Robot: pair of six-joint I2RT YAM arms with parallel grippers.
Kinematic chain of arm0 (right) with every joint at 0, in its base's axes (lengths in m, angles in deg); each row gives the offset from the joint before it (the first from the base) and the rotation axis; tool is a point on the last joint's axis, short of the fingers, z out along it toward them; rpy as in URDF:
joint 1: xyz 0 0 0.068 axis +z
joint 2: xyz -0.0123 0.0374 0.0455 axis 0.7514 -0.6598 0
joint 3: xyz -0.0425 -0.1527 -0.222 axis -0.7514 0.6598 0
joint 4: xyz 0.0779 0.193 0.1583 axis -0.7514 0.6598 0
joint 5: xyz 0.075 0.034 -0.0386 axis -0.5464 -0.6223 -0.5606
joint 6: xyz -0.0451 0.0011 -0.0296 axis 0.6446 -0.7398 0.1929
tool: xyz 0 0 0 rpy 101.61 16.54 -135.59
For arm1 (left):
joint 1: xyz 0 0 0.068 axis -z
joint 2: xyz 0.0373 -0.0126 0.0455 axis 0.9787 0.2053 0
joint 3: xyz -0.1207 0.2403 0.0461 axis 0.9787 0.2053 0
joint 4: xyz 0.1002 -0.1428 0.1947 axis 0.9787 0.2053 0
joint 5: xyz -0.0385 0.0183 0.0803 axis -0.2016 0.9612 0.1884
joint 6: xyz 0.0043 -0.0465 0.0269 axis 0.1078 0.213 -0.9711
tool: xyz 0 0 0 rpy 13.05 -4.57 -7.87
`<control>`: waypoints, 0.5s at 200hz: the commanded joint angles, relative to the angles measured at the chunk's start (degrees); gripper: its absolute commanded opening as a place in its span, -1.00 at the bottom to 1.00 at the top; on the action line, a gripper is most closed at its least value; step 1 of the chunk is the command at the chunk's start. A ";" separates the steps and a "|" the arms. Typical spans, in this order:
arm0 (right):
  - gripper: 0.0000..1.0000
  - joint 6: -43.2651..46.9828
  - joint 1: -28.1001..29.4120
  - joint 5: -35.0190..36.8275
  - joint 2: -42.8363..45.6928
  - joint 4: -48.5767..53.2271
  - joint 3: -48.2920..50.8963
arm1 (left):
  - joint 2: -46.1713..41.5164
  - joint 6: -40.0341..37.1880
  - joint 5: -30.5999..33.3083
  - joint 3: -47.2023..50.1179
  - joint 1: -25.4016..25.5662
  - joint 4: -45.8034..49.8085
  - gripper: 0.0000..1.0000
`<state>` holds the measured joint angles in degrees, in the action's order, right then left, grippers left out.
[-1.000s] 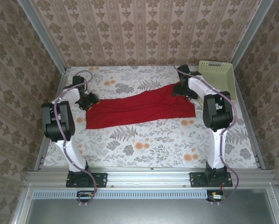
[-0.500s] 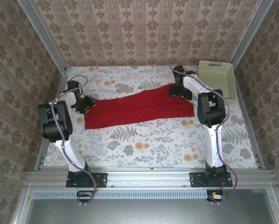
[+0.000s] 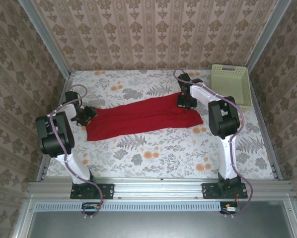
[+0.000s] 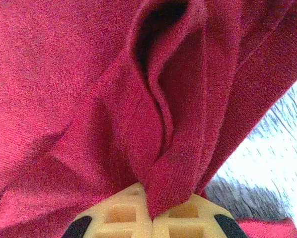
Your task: Fold the inside-out t-shirt
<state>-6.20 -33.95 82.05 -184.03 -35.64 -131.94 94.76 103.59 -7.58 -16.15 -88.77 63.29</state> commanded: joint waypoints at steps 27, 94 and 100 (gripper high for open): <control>-1.00 3.50 -2.61 6.02 16.06 -0.92 11.43 | -3.52 0.16 -0.96 5.18 1.54 2.31 0.03; -1.00 7.32 -1.80 12.79 22.73 2.68 10.67 | -16.52 2.64 1.45 11.02 9.39 3.56 0.15; -1.00 7.84 -1.48 13.48 22.79 2.86 10.34 | -17.29 2.30 2.18 11.41 9.33 3.68 0.16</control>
<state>-1.31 -36.07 90.16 -162.24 -35.70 -120.12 81.30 105.12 -8.68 -6.01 -78.63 64.69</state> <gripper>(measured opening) 0.065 0.571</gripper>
